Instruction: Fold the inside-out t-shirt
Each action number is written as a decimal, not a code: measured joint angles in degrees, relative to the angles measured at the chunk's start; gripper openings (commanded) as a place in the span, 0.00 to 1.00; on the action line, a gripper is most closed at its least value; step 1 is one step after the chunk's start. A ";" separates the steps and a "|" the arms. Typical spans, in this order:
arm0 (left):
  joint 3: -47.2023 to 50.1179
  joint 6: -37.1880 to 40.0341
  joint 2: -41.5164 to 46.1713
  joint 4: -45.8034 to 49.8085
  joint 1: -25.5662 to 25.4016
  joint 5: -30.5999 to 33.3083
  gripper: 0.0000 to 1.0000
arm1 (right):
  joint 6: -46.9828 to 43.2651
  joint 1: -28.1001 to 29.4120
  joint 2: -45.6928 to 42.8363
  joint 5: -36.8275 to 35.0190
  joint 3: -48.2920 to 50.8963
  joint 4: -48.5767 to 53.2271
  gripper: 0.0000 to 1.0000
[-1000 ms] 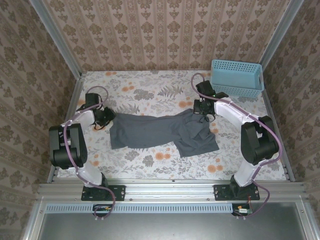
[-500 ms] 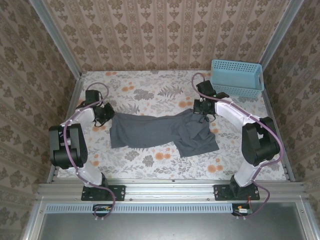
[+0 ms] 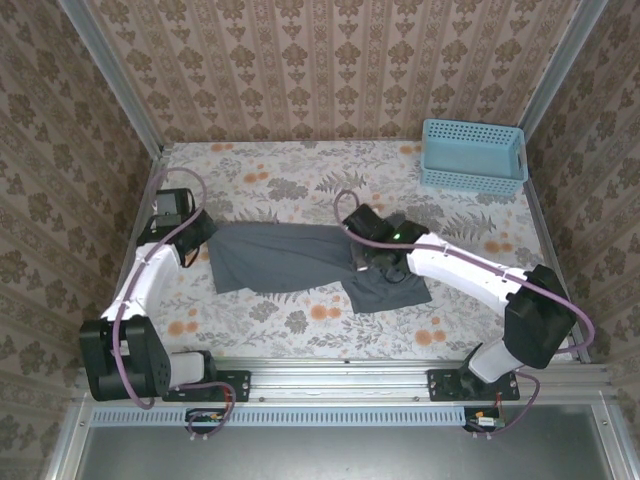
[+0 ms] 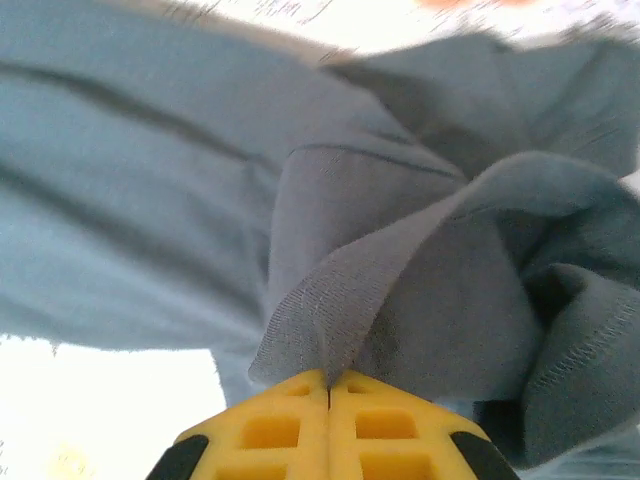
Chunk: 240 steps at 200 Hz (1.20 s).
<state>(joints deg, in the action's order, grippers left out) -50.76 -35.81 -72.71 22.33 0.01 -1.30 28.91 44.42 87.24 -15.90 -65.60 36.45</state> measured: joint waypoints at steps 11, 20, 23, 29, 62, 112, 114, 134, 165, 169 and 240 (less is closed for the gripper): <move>0.96 -0.04 0.04 0.02 -0.02 0.52 0.00 | 1.40 2.36 0.24 0.33 0.79 0.04 0.00; 1.44 -0.04 -0.15 0.20 -0.04 0.70 0.00 | 2.27 4.11 0.87 0.85 0.85 -0.02 0.02; 1.49 -0.04 -0.24 0.31 -0.04 0.72 0.00 | 2.58 4.61 1.09 1.05 0.83 -0.13 0.05; 1.55 -0.04 -0.44 0.37 -0.04 0.72 0.00 | 3.02 5.62 1.75 1.40 0.83 -0.24 0.11; 1.62 -0.02 -0.70 0.44 -0.07 0.70 0.00 | 3.39 7.13 2.19 2.34 0.83 0.13 0.34; 1.68 -0.02 -0.72 0.42 -0.04 0.59 0.00 | 2.84 0.81 -5.86 0.44 0.72 3.06 0.37; 1.70 -0.02 -0.72 0.42 -0.04 0.55 0.00 | 2.86 0.39 -5.92 0.44 0.72 3.10 0.37; 1.81 -0.02 -0.72 0.42 -0.07 0.46 0.00 | 3.37 -1.81 -5.40 0.42 0.85 3.23 0.37; 2.05 -0.02 -0.72 0.44 -0.07 0.37 0.00 | 5.33 -1.73 -2.82 0.76 0.92 3.23 0.37; 2.05 -0.02 -0.72 0.42 -0.04 0.28 0.00 | 5.62 -1.75 -2.49 0.90 0.92 3.23 0.37; 2.05 -0.02 -0.72 0.42 -0.07 0.22 0.00 | 9.11 -1.75 3.41 1.27 1.31 3.06 0.26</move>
<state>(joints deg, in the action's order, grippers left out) -48.71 -35.83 -73.43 22.74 -0.05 -1.08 38.02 42.68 90.65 -14.63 -64.29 39.51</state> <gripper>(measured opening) 0.054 0.284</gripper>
